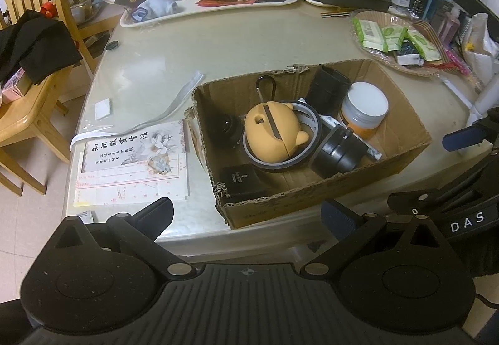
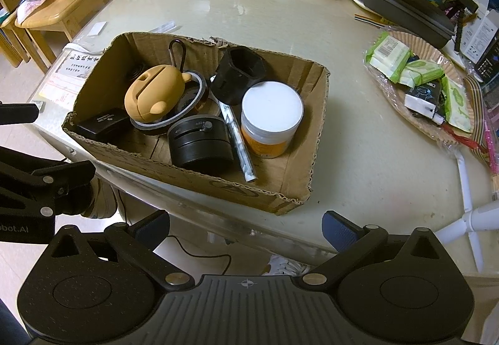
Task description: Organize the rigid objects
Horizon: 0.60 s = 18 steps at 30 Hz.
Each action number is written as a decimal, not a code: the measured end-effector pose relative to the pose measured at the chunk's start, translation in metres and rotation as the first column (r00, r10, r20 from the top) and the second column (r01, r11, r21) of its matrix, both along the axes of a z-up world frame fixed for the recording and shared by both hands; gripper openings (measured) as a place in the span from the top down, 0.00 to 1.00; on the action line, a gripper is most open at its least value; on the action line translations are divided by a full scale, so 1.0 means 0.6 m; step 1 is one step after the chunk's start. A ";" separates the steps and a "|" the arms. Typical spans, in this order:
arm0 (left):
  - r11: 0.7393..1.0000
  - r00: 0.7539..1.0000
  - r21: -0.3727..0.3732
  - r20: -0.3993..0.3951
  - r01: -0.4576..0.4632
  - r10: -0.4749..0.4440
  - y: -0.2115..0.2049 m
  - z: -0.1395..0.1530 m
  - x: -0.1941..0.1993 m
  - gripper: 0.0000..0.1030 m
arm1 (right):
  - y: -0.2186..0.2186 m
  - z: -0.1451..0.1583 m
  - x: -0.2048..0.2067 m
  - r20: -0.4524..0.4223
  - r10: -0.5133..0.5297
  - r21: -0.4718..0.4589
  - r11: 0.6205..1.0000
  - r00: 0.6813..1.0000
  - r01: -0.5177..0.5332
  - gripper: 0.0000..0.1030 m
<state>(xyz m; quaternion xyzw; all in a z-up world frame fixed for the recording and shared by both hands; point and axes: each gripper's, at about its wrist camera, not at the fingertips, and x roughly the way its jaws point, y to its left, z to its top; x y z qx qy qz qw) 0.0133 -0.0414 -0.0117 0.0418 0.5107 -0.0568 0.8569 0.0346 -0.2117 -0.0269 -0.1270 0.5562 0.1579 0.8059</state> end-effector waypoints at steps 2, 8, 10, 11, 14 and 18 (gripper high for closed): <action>1.000 1.000 0.000 0.000 0.000 0.000 0.000 0.000 0.000 0.00 | 0.000 0.000 0.000 0.000 0.000 0.000 1.000 1.000 0.000 0.00; 1.000 1.000 -0.002 0.001 0.000 0.000 0.001 0.001 0.000 0.00 | 0.000 0.000 0.000 -0.001 0.001 0.000 1.000 1.000 -0.001 0.00; 1.000 1.000 -0.003 0.002 0.000 0.000 0.001 0.001 0.000 0.00 | 0.001 0.001 0.000 0.000 0.003 0.000 1.000 1.000 -0.003 0.00; 1.000 1.000 -0.003 0.002 0.000 0.000 0.001 0.001 0.000 0.00 | 0.001 0.000 0.000 0.000 0.004 0.001 1.000 1.000 -0.004 0.00; 1.000 1.000 -0.004 0.001 0.000 0.000 0.001 0.001 0.000 0.00 | 0.001 0.000 0.000 0.000 0.004 0.000 1.000 1.000 -0.004 0.00; 1.000 1.000 -0.003 0.002 0.000 0.000 0.001 0.001 0.000 0.00 | 0.001 0.000 0.000 0.000 0.005 0.001 1.000 1.000 -0.005 0.00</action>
